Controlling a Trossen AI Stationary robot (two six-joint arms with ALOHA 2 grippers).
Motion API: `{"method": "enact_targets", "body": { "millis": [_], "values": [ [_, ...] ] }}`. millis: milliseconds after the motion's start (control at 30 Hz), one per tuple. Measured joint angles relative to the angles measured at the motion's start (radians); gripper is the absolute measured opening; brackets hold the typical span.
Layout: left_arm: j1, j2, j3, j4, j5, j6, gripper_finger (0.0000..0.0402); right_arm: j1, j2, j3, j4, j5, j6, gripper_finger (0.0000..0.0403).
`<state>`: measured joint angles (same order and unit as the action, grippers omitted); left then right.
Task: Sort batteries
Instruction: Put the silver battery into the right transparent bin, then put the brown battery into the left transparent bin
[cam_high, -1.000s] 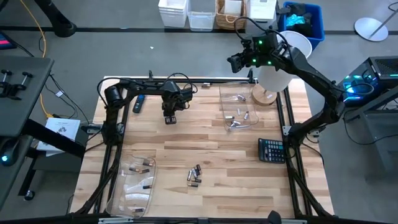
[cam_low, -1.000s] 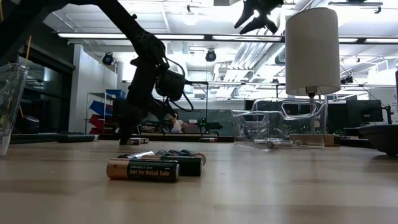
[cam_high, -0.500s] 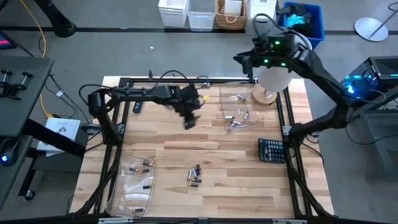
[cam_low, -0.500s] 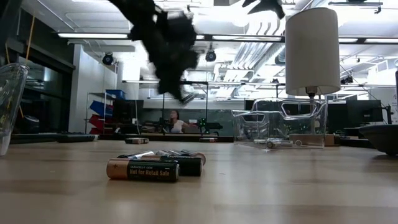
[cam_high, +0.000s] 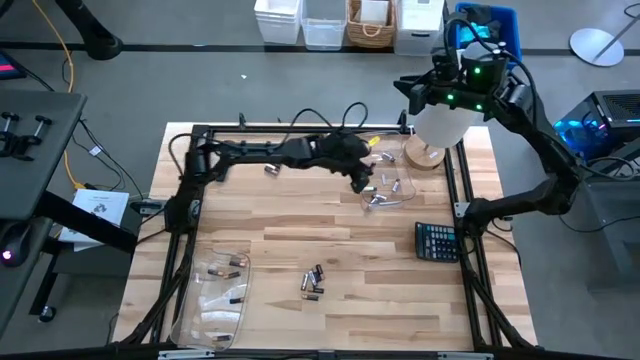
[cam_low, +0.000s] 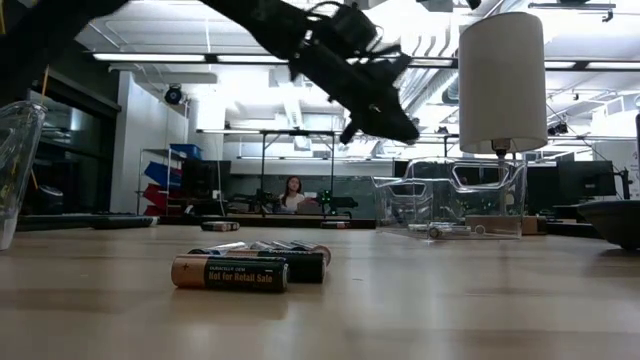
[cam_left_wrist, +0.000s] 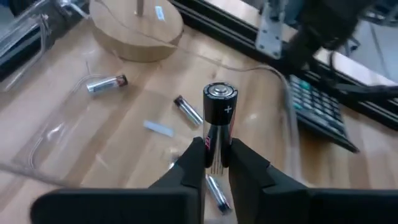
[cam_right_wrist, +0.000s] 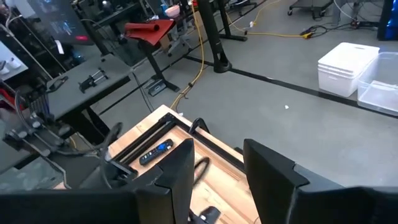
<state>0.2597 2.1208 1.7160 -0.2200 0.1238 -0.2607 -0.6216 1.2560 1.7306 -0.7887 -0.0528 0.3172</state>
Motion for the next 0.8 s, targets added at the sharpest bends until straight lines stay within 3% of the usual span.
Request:
{"method": "enact_targets", "body": {
  "millis": [100, 200, 333, 433, 633, 800],
  "values": [
    [0.0, 0.052, 0.089, -0.06, -0.005, 0.014, 0.0096, 0.0, 0.0, 0.0, 0.0, 0.0, 0.0, 0.0134],
    [0.0, 0.056, 0.159, -0.194, -0.018, 0.121, 0.0162, 0.0, -0.002, 0.0, 0.0, -0.001, 0.007, 0.0134],
    [0.034, 0.029, 0.258, -0.532, -0.138, 0.267, 0.0226, 0.0, -0.002, 0.0, 0.0, -0.002, 0.015, 0.0134],
    [0.097, -0.026, 0.255, -0.701, -0.246, 0.294, 0.0243, 0.0, -0.002, 0.0, 0.0, -0.003, 0.01, 0.0134],
    [0.254, -0.192, 0.023, -0.729, -0.271, 0.244, 0.0236, 0.001, -0.001, 0.0, -0.008, -0.005, -0.003, 0.0134],
    [0.307, -0.275, -0.221, -0.823, -0.292, 0.344, 0.022, 0.001, -0.001, 0.0, -0.023, -0.005, -0.003, 0.0134]
  ]
}}
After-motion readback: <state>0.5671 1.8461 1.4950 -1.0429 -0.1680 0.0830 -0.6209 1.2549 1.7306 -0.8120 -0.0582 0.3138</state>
